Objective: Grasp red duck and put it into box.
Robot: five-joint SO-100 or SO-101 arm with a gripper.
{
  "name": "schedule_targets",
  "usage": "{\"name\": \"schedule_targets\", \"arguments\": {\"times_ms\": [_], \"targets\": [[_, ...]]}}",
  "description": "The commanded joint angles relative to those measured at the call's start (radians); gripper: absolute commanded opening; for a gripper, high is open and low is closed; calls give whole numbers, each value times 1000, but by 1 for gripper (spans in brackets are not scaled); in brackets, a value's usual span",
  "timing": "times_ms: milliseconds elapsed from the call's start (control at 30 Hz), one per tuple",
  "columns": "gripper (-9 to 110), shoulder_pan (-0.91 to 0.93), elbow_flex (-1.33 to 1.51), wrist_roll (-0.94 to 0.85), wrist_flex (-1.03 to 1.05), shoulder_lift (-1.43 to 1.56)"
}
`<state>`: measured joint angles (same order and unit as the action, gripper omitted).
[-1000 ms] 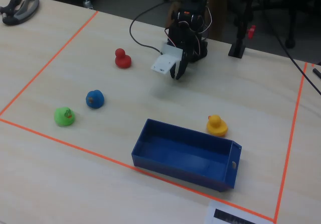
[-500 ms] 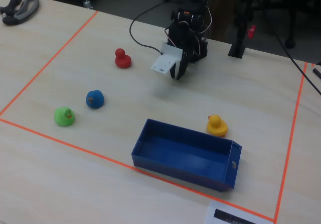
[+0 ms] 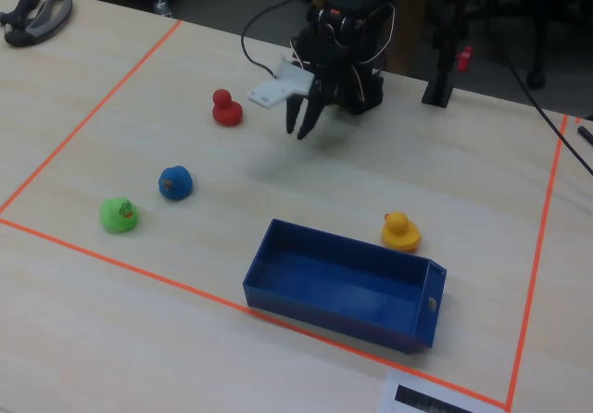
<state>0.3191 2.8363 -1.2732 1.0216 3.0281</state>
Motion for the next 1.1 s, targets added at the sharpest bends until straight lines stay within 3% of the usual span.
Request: {"name": "schedule_targets", "arguments": {"times_ms": [0,233,400,567,1067], "targets": [[18,141,-310,-61,-17,-310],[28,428,-930,-242,206,-646],[32,612,-1163,-368,316,-795],[35,738,-1169,-457,307,-859],[35,854,-989,-575,241,-976]]}}
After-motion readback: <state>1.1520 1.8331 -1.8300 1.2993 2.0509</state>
